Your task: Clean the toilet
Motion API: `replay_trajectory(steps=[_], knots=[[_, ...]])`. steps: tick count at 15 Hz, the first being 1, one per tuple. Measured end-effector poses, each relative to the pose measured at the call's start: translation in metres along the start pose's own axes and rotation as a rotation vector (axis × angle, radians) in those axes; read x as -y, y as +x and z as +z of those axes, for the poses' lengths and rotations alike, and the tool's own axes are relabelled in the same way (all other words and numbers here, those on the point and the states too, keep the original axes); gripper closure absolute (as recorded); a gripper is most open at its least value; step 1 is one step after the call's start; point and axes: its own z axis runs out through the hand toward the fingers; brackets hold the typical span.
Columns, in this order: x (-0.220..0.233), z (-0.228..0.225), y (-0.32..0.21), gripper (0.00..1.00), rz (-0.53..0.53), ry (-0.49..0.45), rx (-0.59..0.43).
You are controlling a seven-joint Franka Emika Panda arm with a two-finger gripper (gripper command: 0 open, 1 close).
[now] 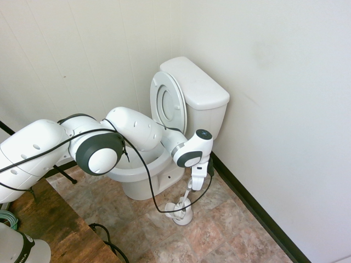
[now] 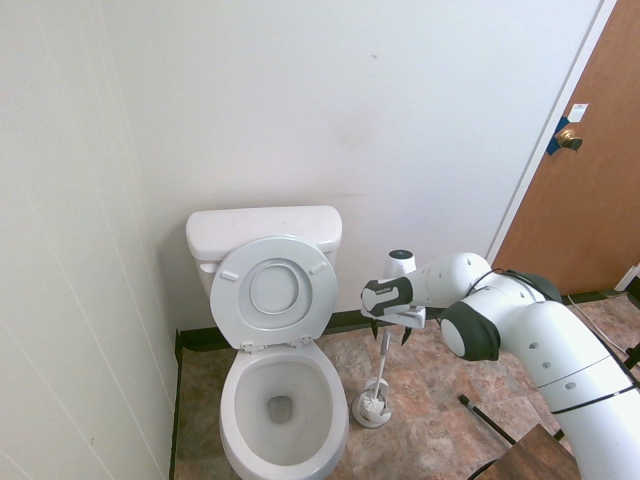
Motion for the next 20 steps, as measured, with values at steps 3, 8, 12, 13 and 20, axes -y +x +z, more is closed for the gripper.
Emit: replay_trajectory(steps=[3,8,12,13,20], knots=[[-0.001,0.004,-0.002,0.0,-0.009,-0.008,0.003],[0.001,0.009,-0.009,1.0,-0.022,-0.021,0.011],[0.007,0.013,-0.009,1.0,-0.027,-0.015,0.01],[0.008,0.014,-0.008,1.0,-0.026,-0.014,0.01],[0.009,0.021,-0.004,1.0,-0.024,-0.028,0.013]])
